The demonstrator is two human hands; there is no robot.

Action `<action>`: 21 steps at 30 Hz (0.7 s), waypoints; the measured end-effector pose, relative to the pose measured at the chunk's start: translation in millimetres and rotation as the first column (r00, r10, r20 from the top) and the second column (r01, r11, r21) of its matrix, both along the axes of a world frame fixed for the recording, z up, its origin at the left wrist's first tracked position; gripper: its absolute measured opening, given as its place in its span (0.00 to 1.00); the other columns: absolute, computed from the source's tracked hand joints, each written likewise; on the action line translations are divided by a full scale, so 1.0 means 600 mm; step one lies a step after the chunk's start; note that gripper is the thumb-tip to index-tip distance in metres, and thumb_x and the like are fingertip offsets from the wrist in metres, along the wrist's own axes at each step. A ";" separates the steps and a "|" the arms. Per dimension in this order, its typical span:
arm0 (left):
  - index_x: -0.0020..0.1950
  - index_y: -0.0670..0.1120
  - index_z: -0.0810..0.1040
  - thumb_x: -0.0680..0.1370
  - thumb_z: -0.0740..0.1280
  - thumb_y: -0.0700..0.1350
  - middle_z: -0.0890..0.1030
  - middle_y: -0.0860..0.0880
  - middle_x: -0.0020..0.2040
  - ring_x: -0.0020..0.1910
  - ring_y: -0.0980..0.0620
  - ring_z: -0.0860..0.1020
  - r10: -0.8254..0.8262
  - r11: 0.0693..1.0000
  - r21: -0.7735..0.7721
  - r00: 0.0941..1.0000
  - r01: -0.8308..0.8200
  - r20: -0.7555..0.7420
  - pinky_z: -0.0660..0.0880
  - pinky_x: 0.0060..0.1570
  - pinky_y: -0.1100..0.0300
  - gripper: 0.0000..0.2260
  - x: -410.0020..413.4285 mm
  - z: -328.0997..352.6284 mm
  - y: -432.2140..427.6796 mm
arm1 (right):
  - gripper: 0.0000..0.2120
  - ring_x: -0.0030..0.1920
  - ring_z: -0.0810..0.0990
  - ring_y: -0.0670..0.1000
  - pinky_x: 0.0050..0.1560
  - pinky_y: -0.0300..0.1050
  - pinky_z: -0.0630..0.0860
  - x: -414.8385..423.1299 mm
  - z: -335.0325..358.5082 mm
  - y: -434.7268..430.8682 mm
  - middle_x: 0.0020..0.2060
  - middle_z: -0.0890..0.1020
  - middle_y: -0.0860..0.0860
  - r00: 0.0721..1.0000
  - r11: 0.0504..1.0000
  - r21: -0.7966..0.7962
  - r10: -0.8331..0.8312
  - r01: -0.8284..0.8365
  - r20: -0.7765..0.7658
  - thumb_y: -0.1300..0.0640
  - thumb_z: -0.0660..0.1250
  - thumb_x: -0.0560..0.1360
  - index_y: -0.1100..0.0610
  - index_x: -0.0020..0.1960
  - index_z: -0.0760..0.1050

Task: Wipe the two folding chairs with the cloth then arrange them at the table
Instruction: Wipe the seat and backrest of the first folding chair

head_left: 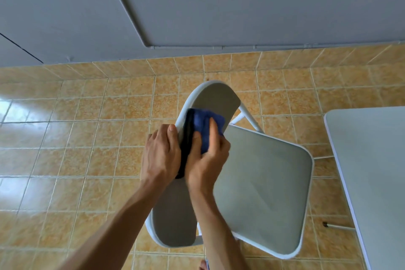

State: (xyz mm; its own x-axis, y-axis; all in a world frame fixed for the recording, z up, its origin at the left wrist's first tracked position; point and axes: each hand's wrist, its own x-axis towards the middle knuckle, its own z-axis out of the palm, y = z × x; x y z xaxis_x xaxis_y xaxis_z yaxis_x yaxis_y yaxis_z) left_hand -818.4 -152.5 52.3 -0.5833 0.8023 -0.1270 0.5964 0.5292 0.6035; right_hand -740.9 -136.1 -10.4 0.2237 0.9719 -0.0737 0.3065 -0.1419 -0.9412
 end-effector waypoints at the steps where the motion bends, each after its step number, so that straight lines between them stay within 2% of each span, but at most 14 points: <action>1: 0.39 0.52 0.66 0.84 0.48 0.52 0.74 0.51 0.38 0.43 0.46 0.72 0.003 1.000 -0.010 1.000 -0.003 0.006 0.66 0.43 0.53 0.16 -0.001 0.000 -0.002 | 0.20 0.56 0.79 0.57 0.53 0.50 0.78 -0.008 0.006 -0.001 0.56 0.78 0.57 0.999 0.996 0.081 0.037 -0.038 0.006 0.44 0.62 0.81 0.48 0.71 0.74; 3: 0.37 0.54 0.64 0.84 0.47 0.53 0.72 0.53 0.36 0.43 0.47 0.71 0.001 1.000 -0.029 1.000 -0.001 -0.007 0.65 0.42 0.54 0.16 0.000 0.001 -0.003 | 0.20 0.59 0.78 0.54 0.55 0.41 0.76 -0.003 -0.002 0.037 0.59 0.77 0.55 0.997 0.986 0.154 0.066 -0.070 0.031 0.46 0.63 0.81 0.46 0.72 0.73; 5: 0.37 0.54 0.64 0.84 0.47 0.53 0.72 0.54 0.35 0.41 0.48 0.71 -0.006 0.999 -0.038 0.999 0.004 -0.039 0.65 0.41 0.54 0.17 0.002 0.001 0.000 | 0.21 0.61 0.76 0.55 0.57 0.36 0.71 0.024 -0.043 0.106 0.63 0.75 0.56 0.996 0.996 0.089 0.016 -0.024 0.088 0.47 0.63 0.81 0.45 0.74 0.71; 6: 0.37 0.53 0.65 0.84 0.47 0.53 0.72 0.54 0.35 0.41 0.48 0.71 -0.006 0.999 -0.038 0.999 0.004 -0.050 0.65 0.40 0.54 0.17 0.004 0.001 0.001 | 0.21 0.60 0.76 0.56 0.56 0.39 0.70 0.042 -0.065 0.145 0.64 0.74 0.57 0.997 0.998 -0.051 -0.031 0.035 0.076 0.48 0.62 0.82 0.45 0.75 0.69; 8: 0.36 0.53 0.64 0.84 0.47 0.53 0.72 0.54 0.34 0.39 0.49 0.71 -0.008 0.999 -0.032 0.998 0.006 -0.060 0.64 0.40 0.54 0.18 0.004 -0.002 0.000 | 0.20 0.58 0.78 0.57 0.53 0.45 0.72 0.068 -0.096 0.199 0.63 0.76 0.57 0.986 0.898 -0.413 -0.168 0.149 -0.011 0.47 0.59 0.83 0.42 0.75 0.67; 9: 0.35 0.54 0.63 0.84 0.47 0.53 0.71 0.55 0.34 0.39 0.49 0.71 -0.009 1.000 -0.027 0.998 0.007 -0.057 0.64 0.40 0.54 0.18 0.002 -0.004 -0.001 | 0.20 0.57 0.78 0.57 0.53 0.47 0.74 0.068 -0.096 0.207 0.62 0.77 0.57 0.979 0.858 -0.485 -0.204 0.172 -0.014 0.46 0.59 0.83 0.42 0.74 0.68; 10: 0.35 0.54 0.62 0.84 0.47 0.53 0.71 0.54 0.34 0.39 0.49 0.70 -0.010 1.000 -0.024 0.999 0.009 -0.049 0.64 0.40 0.54 0.18 0.001 -0.006 -0.001 | 0.20 0.57 0.79 0.58 0.55 0.50 0.76 0.058 -0.082 0.199 0.61 0.77 0.57 0.982 0.868 -0.469 -0.187 0.163 -0.004 0.46 0.60 0.82 0.42 0.74 0.69; 11: 0.35 0.54 0.62 0.84 0.47 0.53 0.71 0.54 0.33 0.39 0.48 0.71 -0.013 1.000 -0.019 0.999 0.012 -0.046 0.64 0.40 0.54 0.18 -0.001 -0.007 -0.002 | 0.21 0.58 0.78 0.57 0.57 0.51 0.77 0.043 -0.060 0.178 0.59 0.76 0.57 0.990 0.921 -0.365 -0.143 0.138 0.013 0.46 0.61 0.81 0.42 0.73 0.70; 13: 0.35 0.54 0.62 0.84 0.47 0.52 0.71 0.55 0.33 0.39 0.47 0.71 -0.014 1.000 -0.014 0.999 0.013 -0.047 0.64 0.39 0.53 0.18 -0.002 -0.006 -0.002 | 0.21 0.58 0.77 0.53 0.58 0.45 0.76 0.006 -0.009 0.120 0.60 0.75 0.54 1.000 0.998 -0.060 -0.029 0.029 -0.005 0.47 0.63 0.80 0.44 0.72 0.72; 15: 0.35 0.53 0.62 0.84 0.47 0.52 0.71 0.55 0.33 0.39 0.48 0.70 -0.009 1.000 -0.024 0.999 0.008 -0.041 0.64 0.39 0.54 0.18 -0.002 -0.005 -0.004 | 0.20 0.60 0.75 0.49 0.59 0.38 0.73 -0.007 0.003 0.109 0.61 0.74 0.51 0.999 0.990 0.135 0.033 -0.032 -0.004 0.49 0.64 0.80 0.46 0.71 0.73; 17: 0.35 0.53 0.63 0.84 0.47 0.53 0.71 0.55 0.33 0.39 0.49 0.71 -0.017 1.000 -0.025 0.999 0.016 -0.045 0.65 0.39 0.53 0.18 0.000 0.000 -0.003 | 0.20 0.61 0.75 0.50 0.60 0.41 0.72 0.010 -0.024 0.162 0.62 0.74 0.51 0.999 0.985 0.173 0.014 -0.021 0.042 0.50 0.64 0.80 0.48 0.72 0.73; 18: 0.35 0.53 0.63 0.84 0.47 0.53 0.71 0.55 0.33 0.39 0.49 0.71 -0.019 1.000 -0.024 0.999 0.018 -0.047 0.65 0.39 0.53 0.18 0.001 0.002 -0.002 | 0.20 0.60 0.77 0.54 0.59 0.45 0.74 0.027 -0.046 0.199 0.63 0.74 0.53 0.997 0.995 0.102 -0.018 0.010 0.075 0.50 0.63 0.81 0.48 0.72 0.73; 19: 0.35 0.54 0.63 0.84 0.47 0.53 0.71 0.55 0.33 0.38 0.50 0.71 -0.021 1.000 -0.025 0.999 0.019 -0.048 0.65 0.39 0.54 0.18 0.001 0.001 -0.002 | 0.20 0.59 0.78 0.57 0.58 0.50 0.77 0.045 -0.068 0.239 0.63 0.75 0.56 0.993 0.996 -0.045 -0.068 0.073 0.095 0.49 0.63 0.81 0.46 0.73 0.72; 21: 0.35 0.54 0.63 0.84 0.47 0.53 0.71 0.55 0.32 0.38 0.50 0.71 -0.018 0.999 -0.031 0.999 0.016 -0.052 0.65 0.39 0.54 0.18 0.002 -0.001 0.000 | 0.19 0.58 0.79 0.61 0.55 0.53 0.79 0.080 -0.091 0.303 0.65 0.74 0.58 0.985 0.896 -0.412 -0.172 0.164 0.018 0.48 0.61 0.82 0.42 0.72 0.71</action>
State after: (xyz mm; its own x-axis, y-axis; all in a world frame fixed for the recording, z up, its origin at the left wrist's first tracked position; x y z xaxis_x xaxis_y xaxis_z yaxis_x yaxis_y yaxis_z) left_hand -816.9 -152.5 51.5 -0.5762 0.8082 -0.1218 0.6356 0.5367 0.5549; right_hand -693.1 45.5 -64.9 0.3757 0.8024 -0.4637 0.2270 -0.5648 -0.7934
